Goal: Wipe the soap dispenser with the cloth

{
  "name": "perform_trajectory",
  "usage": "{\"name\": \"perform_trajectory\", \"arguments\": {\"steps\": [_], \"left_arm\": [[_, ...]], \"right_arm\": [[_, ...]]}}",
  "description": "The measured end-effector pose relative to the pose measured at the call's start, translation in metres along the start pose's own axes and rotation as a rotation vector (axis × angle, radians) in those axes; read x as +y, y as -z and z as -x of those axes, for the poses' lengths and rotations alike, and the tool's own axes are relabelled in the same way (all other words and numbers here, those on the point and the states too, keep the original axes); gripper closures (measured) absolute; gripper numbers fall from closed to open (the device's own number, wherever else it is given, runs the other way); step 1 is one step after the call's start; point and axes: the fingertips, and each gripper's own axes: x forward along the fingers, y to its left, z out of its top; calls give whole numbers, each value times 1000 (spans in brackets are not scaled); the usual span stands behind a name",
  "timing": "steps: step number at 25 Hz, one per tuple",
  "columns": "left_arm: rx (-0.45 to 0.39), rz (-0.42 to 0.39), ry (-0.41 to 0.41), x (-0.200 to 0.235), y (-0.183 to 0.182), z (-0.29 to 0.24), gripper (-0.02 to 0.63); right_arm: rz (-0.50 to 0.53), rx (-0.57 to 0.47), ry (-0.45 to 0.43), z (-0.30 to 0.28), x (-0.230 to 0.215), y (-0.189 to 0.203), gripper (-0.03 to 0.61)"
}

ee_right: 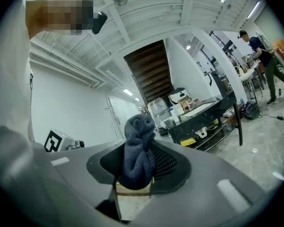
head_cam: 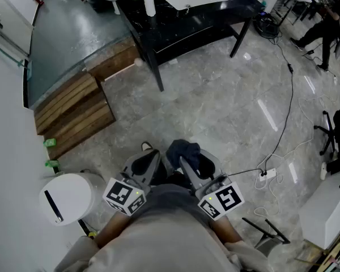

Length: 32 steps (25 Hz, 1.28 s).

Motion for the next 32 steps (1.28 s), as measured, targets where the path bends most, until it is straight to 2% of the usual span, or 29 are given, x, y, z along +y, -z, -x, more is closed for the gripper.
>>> {"name": "perform_trajectory", "arguments": {"steps": [8, 14, 24, 32], "left_arm": [[-41, 29, 9, 15, -22, -10, 607], [-64, 7, 26, 38, -38, -28, 606], [-110, 42, 13, 118, -81, -50, 607], [-158, 54, 11, 191, -122, -50, 606]], "right_arm": [[32, 22, 32, -7, -7, 1, 453], [53, 42, 48, -33, -16, -6, 453], [85, 71, 31, -116, -23, -29, 451], [133, 87, 6, -200, -10, -51, 449]]}}
